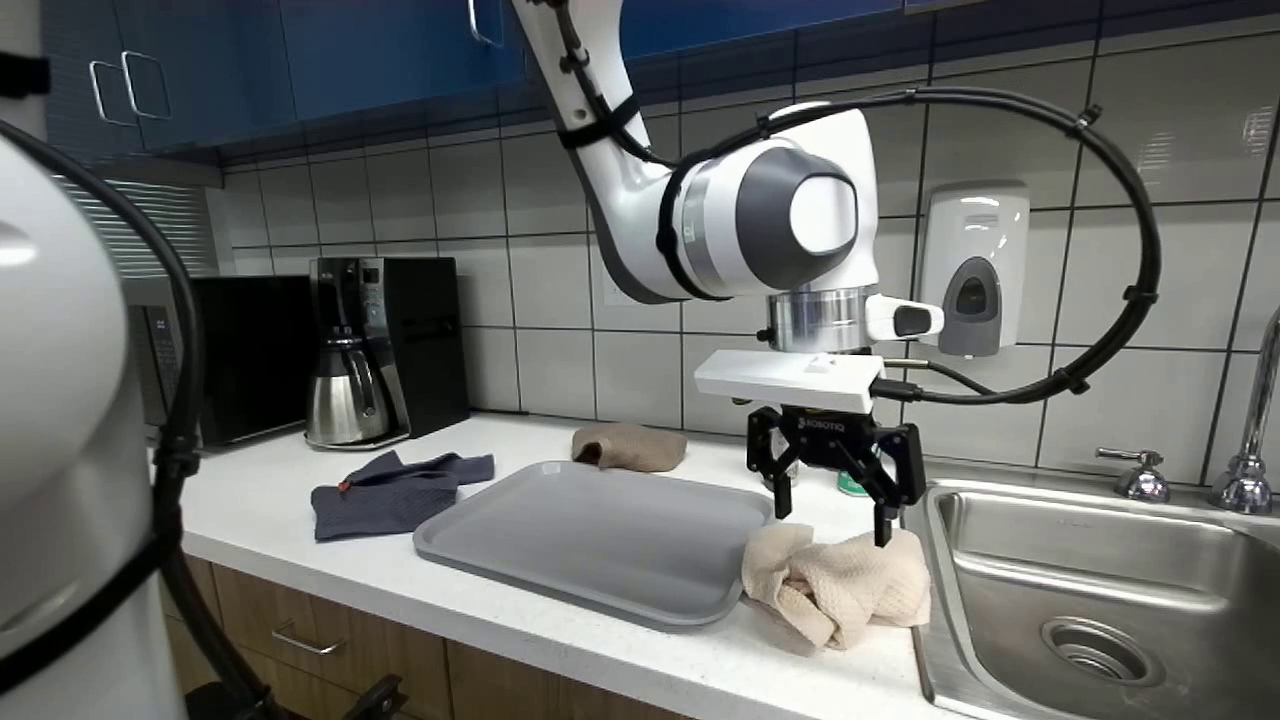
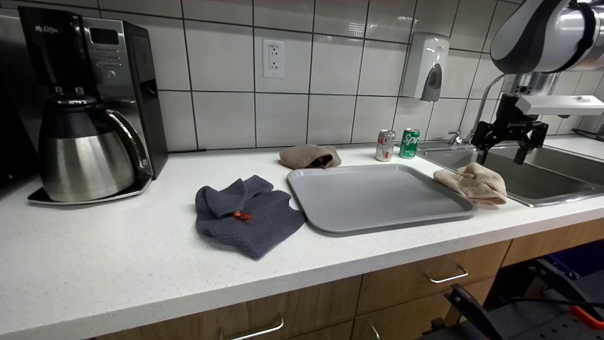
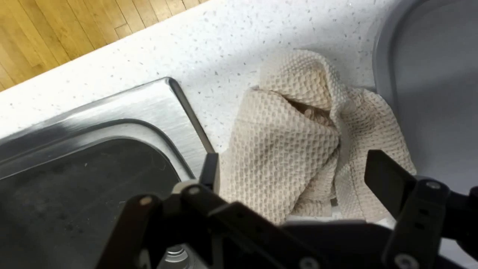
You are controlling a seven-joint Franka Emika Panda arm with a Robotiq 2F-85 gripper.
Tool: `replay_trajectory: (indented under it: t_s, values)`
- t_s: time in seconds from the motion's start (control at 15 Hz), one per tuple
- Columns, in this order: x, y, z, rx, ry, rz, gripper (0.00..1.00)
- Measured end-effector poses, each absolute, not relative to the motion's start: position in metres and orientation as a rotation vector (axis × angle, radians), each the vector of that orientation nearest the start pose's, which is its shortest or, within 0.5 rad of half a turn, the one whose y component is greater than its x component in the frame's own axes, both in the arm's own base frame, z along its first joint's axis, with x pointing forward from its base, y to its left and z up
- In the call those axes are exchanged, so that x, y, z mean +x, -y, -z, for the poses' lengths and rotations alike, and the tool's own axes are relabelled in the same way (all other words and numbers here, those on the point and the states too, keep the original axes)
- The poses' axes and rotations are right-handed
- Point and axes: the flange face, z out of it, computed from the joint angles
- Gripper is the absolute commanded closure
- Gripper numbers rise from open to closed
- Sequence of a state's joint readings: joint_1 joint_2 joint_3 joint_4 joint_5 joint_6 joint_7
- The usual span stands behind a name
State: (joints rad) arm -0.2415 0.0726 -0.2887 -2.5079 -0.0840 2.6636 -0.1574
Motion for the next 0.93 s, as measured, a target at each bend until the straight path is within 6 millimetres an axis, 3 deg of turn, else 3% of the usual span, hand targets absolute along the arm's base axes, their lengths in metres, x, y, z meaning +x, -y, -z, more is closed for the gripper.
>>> replay_trajectory:
  t_s: [0.53, 0.93]
  values:
    - [0.423, 0.248, -0.227, -3.206, -0.471, -0.01, 0.0]
    - [0.434, 0.249, -0.216, -3.218, -0.45, -0.033, 0.0]
